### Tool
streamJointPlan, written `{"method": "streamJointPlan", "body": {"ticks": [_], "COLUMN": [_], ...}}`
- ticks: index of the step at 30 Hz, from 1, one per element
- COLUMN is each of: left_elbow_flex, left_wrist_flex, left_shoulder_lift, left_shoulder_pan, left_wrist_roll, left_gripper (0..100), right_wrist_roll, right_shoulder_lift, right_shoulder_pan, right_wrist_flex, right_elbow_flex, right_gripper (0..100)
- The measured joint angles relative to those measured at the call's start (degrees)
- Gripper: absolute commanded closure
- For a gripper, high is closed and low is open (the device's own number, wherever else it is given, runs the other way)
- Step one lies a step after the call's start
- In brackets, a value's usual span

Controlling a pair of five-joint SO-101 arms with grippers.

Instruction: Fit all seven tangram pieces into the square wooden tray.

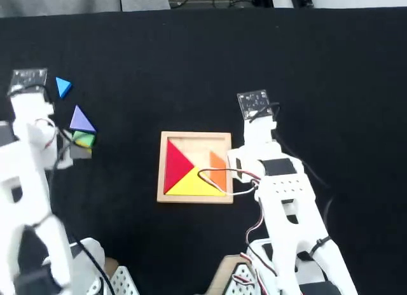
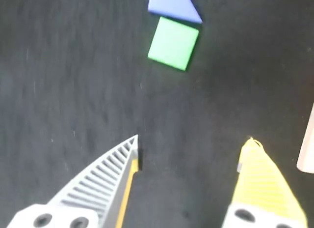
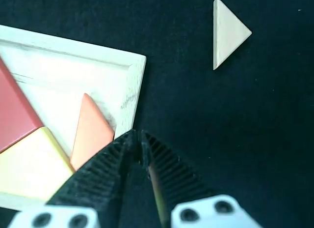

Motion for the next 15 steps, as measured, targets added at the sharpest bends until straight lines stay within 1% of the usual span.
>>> {"method": "streamJointPlan", "body": {"ticks": [4,7,10,14,15], "left_elbow_flex": [-9.32,-15.82,-20.66,-26.29,-27.69], "left_wrist_flex": [0.09,3.34,4.84,4.84,3.60], "left_shoulder_lift": [15.65,24.70,27.16,27.16,27.16], "left_shoulder_pan": [0.09,0.18,0.35,0.44,0.44], "left_wrist_roll": [-1.67,-4.13,-6.59,-6.33,-5.71], "left_gripper": [68,68,68,68,68], "right_wrist_roll": [0.00,0.00,0.00,0.00,0.00], "right_shoulder_lift": [0.00,0.00,0.00,0.00,0.00], "right_shoulder_pan": [0.00,0.00,0.00,2.90,2.99], "right_wrist_flex": [-0.35,-2.37,-3.78,-5.10,-5.45], "right_elbow_flex": [0.62,2.02,2.29,2.29,2.29], "right_gripper": [98.2,98.2,98.2,98.2,98.2]}}
